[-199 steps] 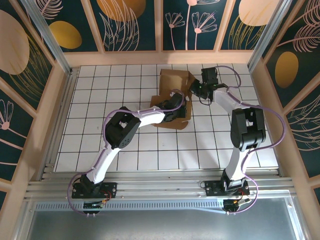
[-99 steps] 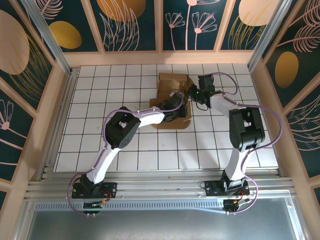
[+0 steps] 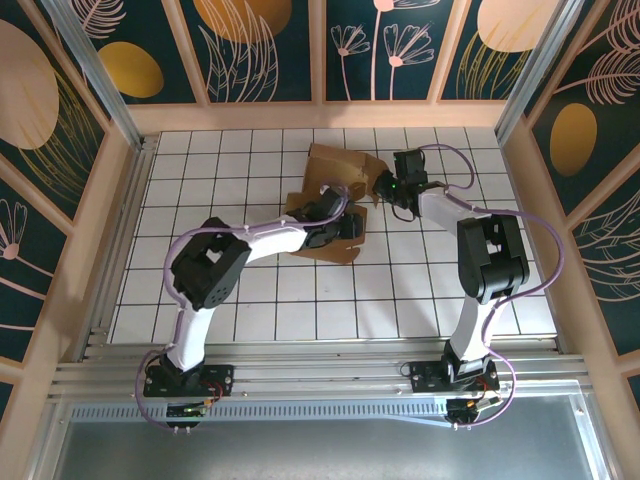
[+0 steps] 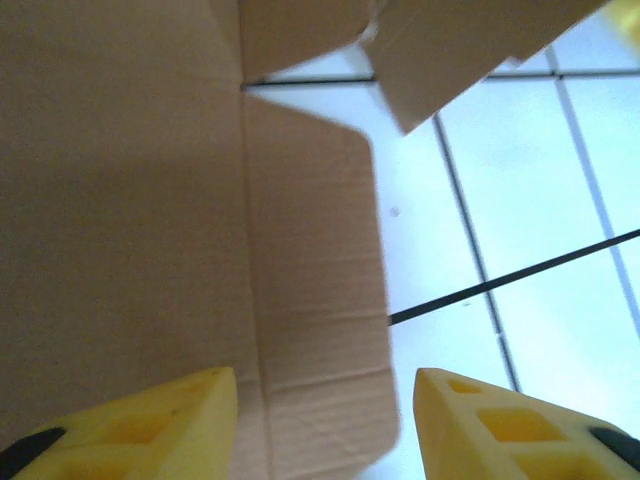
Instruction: Fold the paper box
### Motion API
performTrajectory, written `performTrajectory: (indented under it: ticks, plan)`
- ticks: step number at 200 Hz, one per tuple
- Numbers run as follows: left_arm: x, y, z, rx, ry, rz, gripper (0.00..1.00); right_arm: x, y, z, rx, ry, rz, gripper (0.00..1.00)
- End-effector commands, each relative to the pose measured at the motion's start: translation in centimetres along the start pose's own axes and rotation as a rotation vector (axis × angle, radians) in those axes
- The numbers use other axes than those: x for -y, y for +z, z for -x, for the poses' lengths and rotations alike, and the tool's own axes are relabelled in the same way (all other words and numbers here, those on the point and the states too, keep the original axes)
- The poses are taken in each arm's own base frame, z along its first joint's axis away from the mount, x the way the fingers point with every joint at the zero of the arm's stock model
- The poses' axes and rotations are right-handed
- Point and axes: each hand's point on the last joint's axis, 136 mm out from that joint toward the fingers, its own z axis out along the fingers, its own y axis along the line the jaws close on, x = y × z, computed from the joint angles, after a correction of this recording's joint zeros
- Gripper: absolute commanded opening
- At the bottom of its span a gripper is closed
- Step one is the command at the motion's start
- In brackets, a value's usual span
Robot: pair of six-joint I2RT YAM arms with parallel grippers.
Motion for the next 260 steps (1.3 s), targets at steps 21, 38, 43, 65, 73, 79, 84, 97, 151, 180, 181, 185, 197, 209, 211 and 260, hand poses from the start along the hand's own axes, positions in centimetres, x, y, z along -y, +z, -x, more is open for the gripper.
performTrajectory:
  ticks: [21,38,43,65,73,79,84,97,151,180,181,185,197,209,211,260]
  plan:
    - [-0.6,-2.3,2.8,0.054,-0.037,-0.004,0.48,-0.4,-0.4,0.2,0.002,-0.055,-0.038,0.19]
    - [-0.9,-2.9,3.3,0.063,-0.045,-0.016,0.45,-0.3,-0.4,0.2,0.003,-0.075,-0.050,0.19]
    - [-1.0,-2.9,3.3,0.061,-0.046,-0.020,0.44,-0.4,-0.5,0.3,0.002,-0.078,-0.048,0.19]
    - [-0.8,-1.4,1.7,-0.010,-0.073,-0.071,0.28,-0.9,-0.6,0.2,-0.012,-0.075,-0.031,0.19]
    - [0.2,-0.7,0.9,-0.046,-0.091,-0.142,0.23,-1.1,-0.5,0.1,-0.019,-0.070,-0.022,0.19]
    - [1.0,-0.1,0.3,-0.073,-0.115,-0.199,0.18,-1.3,-0.5,0.2,-0.021,-0.067,-0.017,0.19]
    - [1.9,0.3,-0.3,-0.103,-0.132,-0.256,0.14,-1.2,-0.5,0.1,-0.025,-0.065,-0.018,0.19]
    - [3.1,1.1,-1.2,-0.149,-0.172,-0.347,0.06,-1.2,-0.2,0.0,-0.034,-0.065,-0.024,0.19]
    - [1.7,3.8,-2.1,-0.162,-0.213,-0.279,0.00,-1.2,-0.2,-0.2,-0.042,-0.066,-0.027,0.19]
    - [-1.3,5.2,-3.3,-0.169,-0.235,-0.135,0.00,-1.4,-0.4,-0.3,-0.054,-0.053,-0.018,0.19]
    - [-1.5,5.2,-3.4,-0.170,-0.237,-0.129,0.00,-1.5,-0.4,-0.2,-0.054,-0.053,-0.016,0.19]
    - [-1.9,5.3,-3.6,-0.170,-0.236,-0.110,0.00,-1.6,-0.4,-0.3,-0.055,-0.052,-0.015,0.19]
    - [-2.7,5.6,-3.8,-0.164,-0.233,-0.077,0.00,-1.6,-0.6,-0.2,-0.056,-0.042,-0.019,0.19]
    - [-3.2,6.0,-4.1,-0.167,-0.233,-0.065,0.00,-1.5,-0.6,-0.2,-0.064,-0.023,-0.027,0.19]
    - [-3.2,6.0,-4.2,-0.169,-0.235,-0.065,0.00,-1.5,-0.6,-0.3,-0.068,-0.019,-0.027,0.19]
    - [-3.1,6.8,-4.4,-0.174,-0.250,-0.079,0.00,-2.3,0.0,-1.7,-0.176,0.138,0.016,0.19]
